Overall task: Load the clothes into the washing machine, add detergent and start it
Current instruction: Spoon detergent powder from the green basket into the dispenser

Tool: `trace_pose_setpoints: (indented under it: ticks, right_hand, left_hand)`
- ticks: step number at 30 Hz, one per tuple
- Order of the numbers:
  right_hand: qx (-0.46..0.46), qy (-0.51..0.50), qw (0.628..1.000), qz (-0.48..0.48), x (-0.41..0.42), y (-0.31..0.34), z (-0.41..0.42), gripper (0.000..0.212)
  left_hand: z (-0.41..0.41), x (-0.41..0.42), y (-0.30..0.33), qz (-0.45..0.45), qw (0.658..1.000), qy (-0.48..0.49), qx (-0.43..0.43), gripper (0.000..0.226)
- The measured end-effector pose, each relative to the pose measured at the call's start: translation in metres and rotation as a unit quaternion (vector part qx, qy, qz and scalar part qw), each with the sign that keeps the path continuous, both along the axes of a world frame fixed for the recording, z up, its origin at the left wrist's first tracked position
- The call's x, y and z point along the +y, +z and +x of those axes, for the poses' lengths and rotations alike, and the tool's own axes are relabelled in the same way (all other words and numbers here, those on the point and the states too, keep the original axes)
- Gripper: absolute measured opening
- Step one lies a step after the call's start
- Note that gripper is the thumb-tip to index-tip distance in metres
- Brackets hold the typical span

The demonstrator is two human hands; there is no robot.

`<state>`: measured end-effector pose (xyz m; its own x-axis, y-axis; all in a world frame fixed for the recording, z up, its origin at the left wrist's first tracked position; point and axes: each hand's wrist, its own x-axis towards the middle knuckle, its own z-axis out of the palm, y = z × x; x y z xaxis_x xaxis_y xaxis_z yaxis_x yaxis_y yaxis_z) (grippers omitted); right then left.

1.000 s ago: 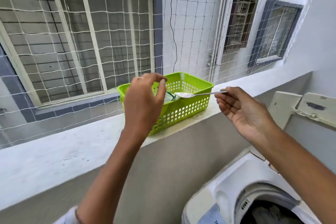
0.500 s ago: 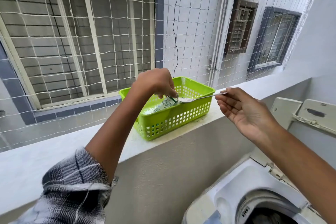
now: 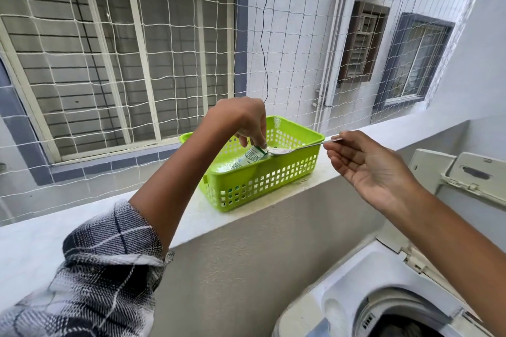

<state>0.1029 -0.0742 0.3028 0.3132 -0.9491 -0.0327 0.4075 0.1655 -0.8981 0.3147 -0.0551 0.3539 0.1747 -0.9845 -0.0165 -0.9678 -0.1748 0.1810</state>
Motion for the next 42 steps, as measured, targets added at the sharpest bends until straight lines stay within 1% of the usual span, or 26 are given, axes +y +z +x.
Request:
trace_pose_setpoints:
  ticks: [4, 8, 11, 18, 25, 31, 34, 39, 41, 42]
  right_hand:
    - [0.004, 0.003, 1.0, 0.001, 0.0, 0.001, 0.0, 0.01]
    - [0.007, 0.007, 1.0, -0.001, 0.0, 0.003, 0.002, 0.01]
    - [0.007, 0.007, 1.0, -0.01, 0.0, 0.005, 0.005, 0.011]
    - [0.005, 0.015, 1.0, -0.015, -0.001, 0.006, 0.012, 0.013]
    - [0.008, 0.019, 0.998, -0.06, 0.001, 0.009, 0.023, 0.014]
    - [-0.002, 0.006, 0.998, -0.057, -0.002, 0.01, 0.036, 0.018]
    - [0.032, 0.048, 0.996, -0.064, 0.002, 0.003, 0.044, 0.019]
    - [0.137, 0.141, 0.977, -0.087, 0.011, -0.006, 0.052, 0.026]
    - [0.228, 0.128, 0.952, -0.157, 0.01, -0.01, 0.049, 0.028]
    - [0.287, 0.113, 0.928, -0.209, 0.008, -0.013, 0.047, 0.028]
  left_hand:
    - [0.0, 0.002, -0.001, 0.004, 1.0, 0.008, -0.013, 0.015]
    - [-0.001, 0.004, 0.0, -0.029, 0.997, 0.021, -0.062, 0.009]
    - [-0.001, 0.005, -0.001, -0.049, 0.995, 0.028, -0.084, 0.011]
    - [-0.001, 0.008, -0.004, -0.052, 0.995, 0.021, -0.077, 0.011]
    - [0.001, 0.01, -0.004, -0.061, 0.995, 0.017, -0.076, 0.011]
    - [0.0, 0.009, -0.005, -0.068, 0.995, 0.012, -0.077, 0.01]
    - [0.0, 0.009, -0.005, -0.069, 0.994, 0.013, -0.08, 0.01]
    - [0.001, 0.006, -0.007, -0.068, 0.995, 0.014, -0.074, 0.013]
    - [0.001, 0.006, -0.008, -0.066, 0.996, 0.014, -0.063, 0.012]
    - [0.002, 0.006, -0.009, -0.063, 0.996, 0.014, -0.059, 0.012]
